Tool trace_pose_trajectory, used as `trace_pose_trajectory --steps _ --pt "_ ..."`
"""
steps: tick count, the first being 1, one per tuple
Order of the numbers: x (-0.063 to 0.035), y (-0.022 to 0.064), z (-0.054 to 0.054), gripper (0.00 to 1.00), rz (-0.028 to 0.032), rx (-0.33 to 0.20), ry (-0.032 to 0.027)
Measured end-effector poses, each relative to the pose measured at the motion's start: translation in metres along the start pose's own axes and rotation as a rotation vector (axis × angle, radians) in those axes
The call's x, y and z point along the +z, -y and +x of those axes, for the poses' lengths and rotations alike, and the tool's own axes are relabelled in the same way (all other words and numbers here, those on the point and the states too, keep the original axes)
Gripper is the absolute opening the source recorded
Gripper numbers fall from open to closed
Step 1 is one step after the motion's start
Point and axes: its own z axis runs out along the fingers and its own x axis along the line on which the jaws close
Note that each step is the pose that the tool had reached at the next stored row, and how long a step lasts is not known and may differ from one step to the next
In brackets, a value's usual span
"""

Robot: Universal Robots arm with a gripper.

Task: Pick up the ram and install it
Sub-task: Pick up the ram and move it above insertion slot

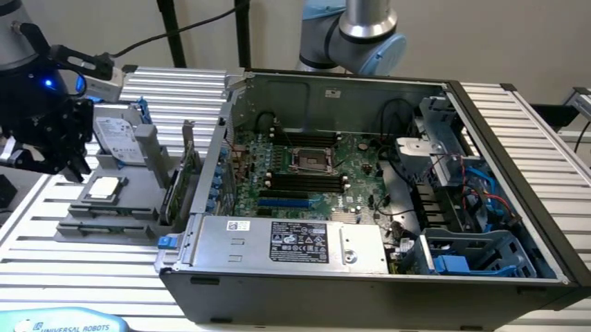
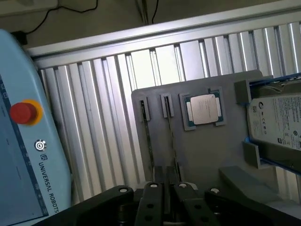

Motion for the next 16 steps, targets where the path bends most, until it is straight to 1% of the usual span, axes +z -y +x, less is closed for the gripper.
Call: trace_pose_trajectory --steps 2,4,5,16 --pt "0.0036 -0.0001 0.001 0.3 0.0022 0.0 0.0007" --pt "0.0073 -0.0002 0.001 0.3 0.0041 0.0 0.0012" --pt "0.0091 -0.0003 0.002 0.36 0.005 0.0 0.0015" --pt "0.0292 -0.0013 0.004 0.36 0.0111 -0.006 0.003"
